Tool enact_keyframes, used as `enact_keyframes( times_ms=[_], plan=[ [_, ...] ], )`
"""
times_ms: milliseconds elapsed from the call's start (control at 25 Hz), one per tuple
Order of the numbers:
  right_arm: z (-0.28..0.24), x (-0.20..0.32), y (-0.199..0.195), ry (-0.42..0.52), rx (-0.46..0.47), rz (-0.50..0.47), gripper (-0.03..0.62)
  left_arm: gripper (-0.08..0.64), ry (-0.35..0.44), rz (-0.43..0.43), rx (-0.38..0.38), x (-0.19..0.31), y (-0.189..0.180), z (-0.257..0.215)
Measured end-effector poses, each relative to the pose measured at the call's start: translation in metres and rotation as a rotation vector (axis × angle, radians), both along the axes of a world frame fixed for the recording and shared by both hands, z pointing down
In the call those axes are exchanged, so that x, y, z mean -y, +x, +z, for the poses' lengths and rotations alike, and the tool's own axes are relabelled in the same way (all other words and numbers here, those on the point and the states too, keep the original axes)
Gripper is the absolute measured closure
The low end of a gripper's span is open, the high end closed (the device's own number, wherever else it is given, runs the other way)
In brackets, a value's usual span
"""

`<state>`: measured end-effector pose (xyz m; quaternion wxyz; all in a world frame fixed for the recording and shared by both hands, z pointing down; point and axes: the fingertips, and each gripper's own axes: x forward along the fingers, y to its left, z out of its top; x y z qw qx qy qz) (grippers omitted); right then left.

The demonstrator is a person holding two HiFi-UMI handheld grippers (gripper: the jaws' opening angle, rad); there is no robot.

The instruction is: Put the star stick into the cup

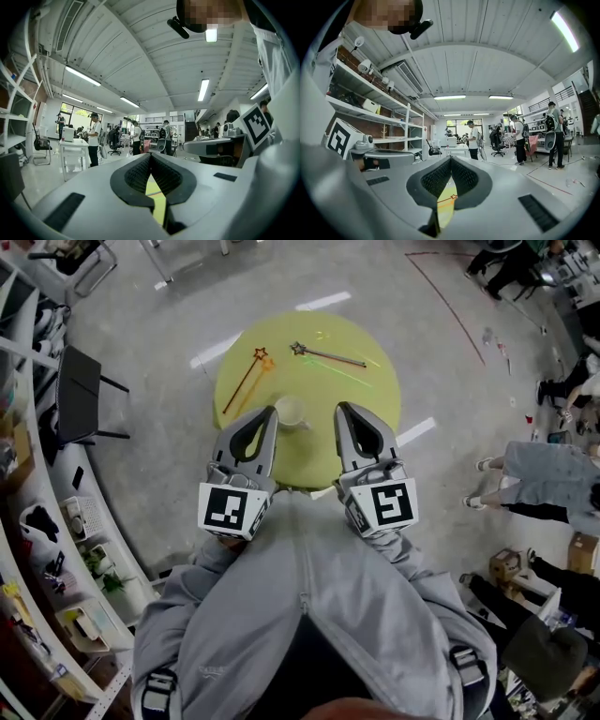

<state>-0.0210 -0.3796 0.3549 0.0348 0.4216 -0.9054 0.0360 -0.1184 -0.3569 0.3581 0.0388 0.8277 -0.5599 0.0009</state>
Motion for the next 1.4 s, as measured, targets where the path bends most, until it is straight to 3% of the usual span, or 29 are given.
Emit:
enact_keyframes(
  times_ms=[400,720,1040,1400],
  plan=[
    [-0.027,-0.013,-0.017,0.083,0.049,-0.026,0.56,0.543,0.04,-0.043,0.017,-0.011,-0.006,-0.019],
    [-0.028,-0.013,-0.02,0.116,0.033,-0.028,0.56,0.543,0.044,-0.044,0.003,-0.012,-0.007,-0.02],
    [-0.016,-0.014,-0.025,0.043,-0.004,-0.032,0.56,0.543,0.03,-0.039,-0.004,-0.012,-0.012,-0.014],
    [-0.012,-0.014,-0.028,0.06,0.051,-0.038,0.56,0.543,0.018,-0.03,-0.008,-0.014,-0.01,-0.008]
  ],
)
